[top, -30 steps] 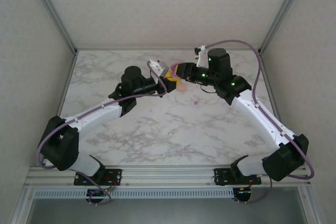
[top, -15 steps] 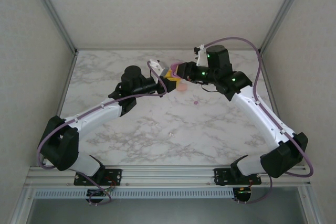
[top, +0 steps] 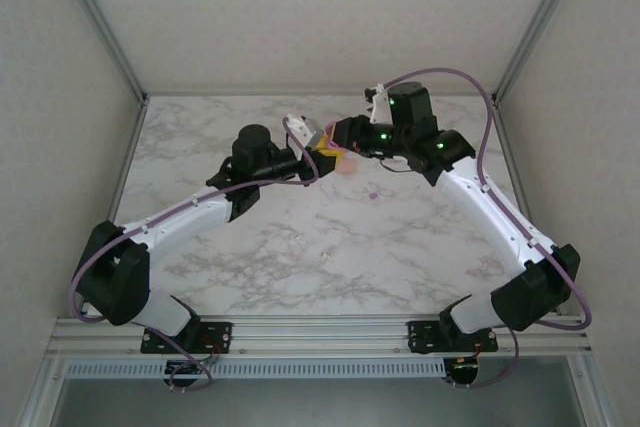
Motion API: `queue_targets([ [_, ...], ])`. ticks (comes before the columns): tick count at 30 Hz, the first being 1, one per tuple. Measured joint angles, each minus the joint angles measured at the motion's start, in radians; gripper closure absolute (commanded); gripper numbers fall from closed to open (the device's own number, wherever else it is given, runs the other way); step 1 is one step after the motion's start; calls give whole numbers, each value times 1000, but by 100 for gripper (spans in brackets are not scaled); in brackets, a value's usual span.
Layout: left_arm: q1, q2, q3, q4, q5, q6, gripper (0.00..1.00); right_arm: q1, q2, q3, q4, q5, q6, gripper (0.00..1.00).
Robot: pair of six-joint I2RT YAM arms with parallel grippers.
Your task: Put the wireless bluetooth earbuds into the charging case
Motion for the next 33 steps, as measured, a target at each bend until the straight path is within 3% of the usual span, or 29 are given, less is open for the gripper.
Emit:
queue_targets([
  [17,-6,-1,5,-19,-3,52,78,-1,21,60,-97,-23,15,80],
  [26,-11,-14,5,-31,-3,135,78,-22,22,76,-138,-95,45,79],
  [33,-12,-15,6,-31,-2,137,78,-25,22,76,-153,-86,67,73],
])
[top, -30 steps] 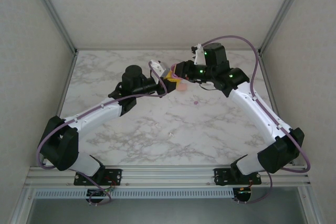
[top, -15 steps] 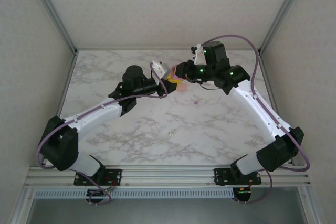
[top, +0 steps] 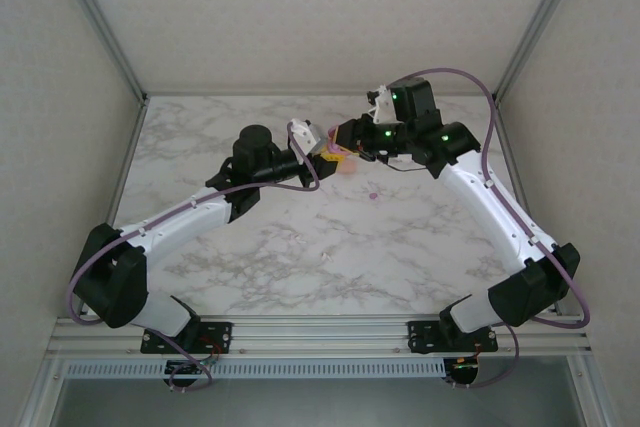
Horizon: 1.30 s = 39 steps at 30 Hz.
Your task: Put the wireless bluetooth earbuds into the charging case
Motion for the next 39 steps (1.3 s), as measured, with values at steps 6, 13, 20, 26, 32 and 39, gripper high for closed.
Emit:
queue_targets([
  [6,0,0,0,-1,-2,-29,78,1,0,0,4,31,5,71],
  [13,0,0,0,6,-10,-48,79,0,-14,0,3,56,8,65],
  [20,4,-2,-1,49,-40,-71,79,0,-77,-4,-10,71,-15,61],
  [26,29,-31,-31,96,-81,-123,79,-35,-251,-39,-57,230,-80,63],
  [32,47,-71,-69,111,-121,-164,79,-233,-290,-212,-85,338,-96,62],
  [39,47,-141,-74,105,-140,-168,78,-275,45,-343,-83,267,-174,61],
])
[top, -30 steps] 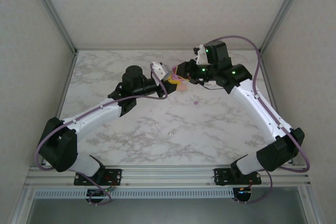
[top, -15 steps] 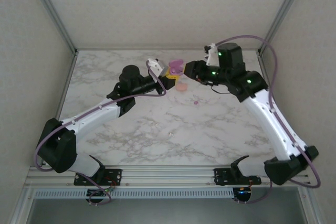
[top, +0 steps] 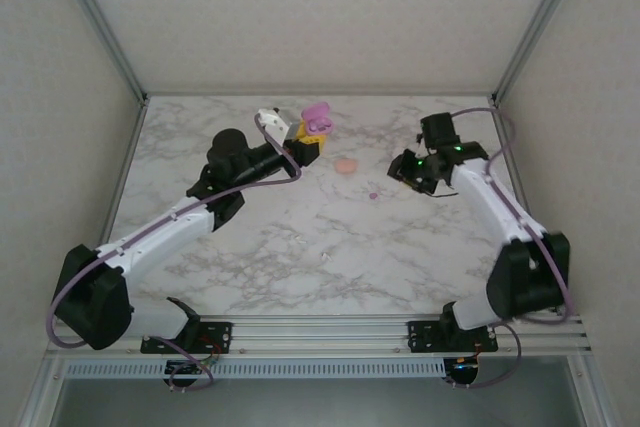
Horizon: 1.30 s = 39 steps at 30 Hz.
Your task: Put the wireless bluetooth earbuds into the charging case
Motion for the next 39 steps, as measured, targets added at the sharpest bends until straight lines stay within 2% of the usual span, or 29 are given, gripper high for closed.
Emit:
queue_targets([
  [7,0,-53,0,-43,-12,2,78,4,264,50,10,-77,-127,58],
  [14,0,-71,0,-79,-14,8,78,9,415,145,16,-100,-202,57],
  [26,0,-73,0,-109,-14,13,78,21,547,235,15,-122,-262,61],
  [39,0,-66,0,-113,-14,20,78,31,563,241,7,-167,-307,67],
])
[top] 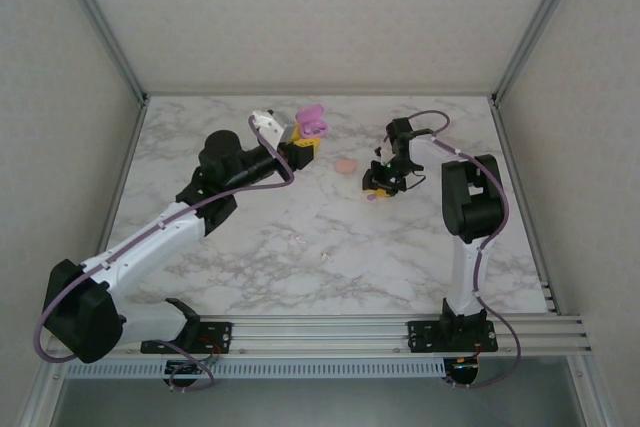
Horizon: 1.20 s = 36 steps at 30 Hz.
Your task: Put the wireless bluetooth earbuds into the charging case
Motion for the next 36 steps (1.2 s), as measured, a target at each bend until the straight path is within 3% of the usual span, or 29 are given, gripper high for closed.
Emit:
queue_targets([
  [21,0,22,0,0,0,3,78,44,-112,-84,-17,-64,-10,66],
  [36,0,21,0,0,0,3,78,96,-80,10,-89,73,-69,62],
])
